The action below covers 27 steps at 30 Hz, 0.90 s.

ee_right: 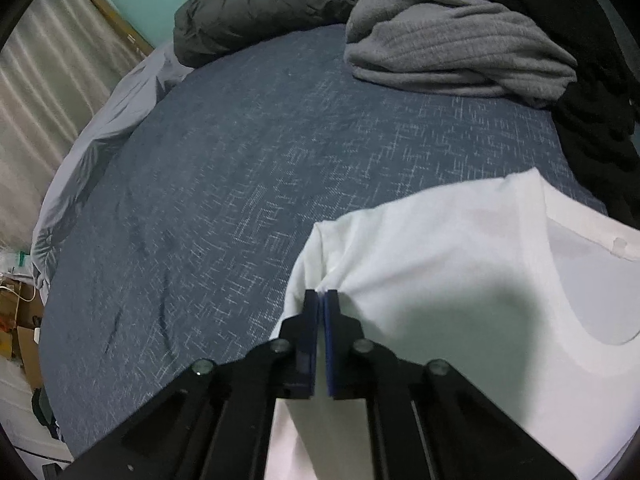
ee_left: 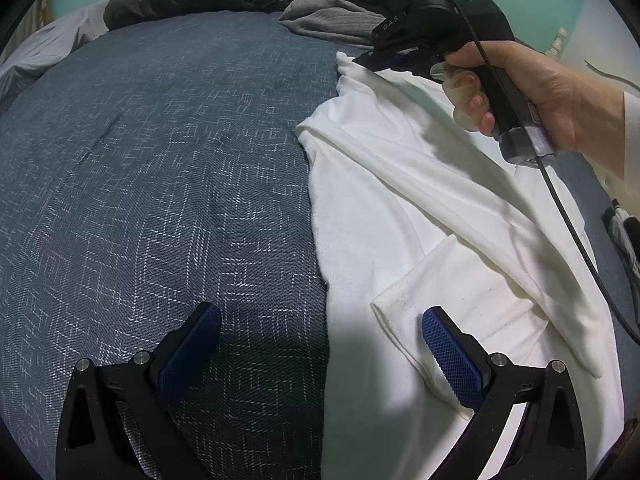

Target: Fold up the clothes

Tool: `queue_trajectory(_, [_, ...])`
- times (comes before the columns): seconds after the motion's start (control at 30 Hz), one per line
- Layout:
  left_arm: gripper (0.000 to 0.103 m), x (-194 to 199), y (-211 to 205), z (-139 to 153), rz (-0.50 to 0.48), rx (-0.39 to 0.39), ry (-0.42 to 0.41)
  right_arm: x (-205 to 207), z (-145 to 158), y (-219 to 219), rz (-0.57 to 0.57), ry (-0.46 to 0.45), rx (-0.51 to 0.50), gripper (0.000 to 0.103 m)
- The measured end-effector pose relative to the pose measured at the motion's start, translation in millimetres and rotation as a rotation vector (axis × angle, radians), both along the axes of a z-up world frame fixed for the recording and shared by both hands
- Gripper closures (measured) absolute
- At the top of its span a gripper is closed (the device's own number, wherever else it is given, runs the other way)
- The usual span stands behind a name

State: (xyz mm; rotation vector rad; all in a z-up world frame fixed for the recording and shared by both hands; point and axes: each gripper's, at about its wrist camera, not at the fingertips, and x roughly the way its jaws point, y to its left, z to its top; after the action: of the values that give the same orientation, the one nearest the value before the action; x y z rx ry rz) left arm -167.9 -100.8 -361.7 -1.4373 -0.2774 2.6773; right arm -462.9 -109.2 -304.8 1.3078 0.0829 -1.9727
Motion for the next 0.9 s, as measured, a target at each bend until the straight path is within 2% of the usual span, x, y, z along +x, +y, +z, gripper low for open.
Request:
queue_trajectory(0.23, [0.001,5,2,0,-0.001,0.0,0.001,-2,11,9,-0.023,0.058,-0.008,0.101])
queue_trajectory(0.43, [0.001,7,3,0,-0.003,-0.006,0.002,-10,12,11,-0.087,0.095,0.044,0.101])
queue_trajectory(0.6, [0.001,10,5,0,-0.003,-0.008,0.002,-11,5,12,-0.097,0.062,0.028,0.101])
queue_trajectory(0.7, [0.001,8,5,-1,-0.004,-0.012,0.001,-15,-2,15,-0.123,0.012,0.026,0.101])
queue_trajectory(0.9, [0.001,9,4,0,-0.001,-0.001,0.004,-13,6,24,-0.132,0.053,0.025,0.1])
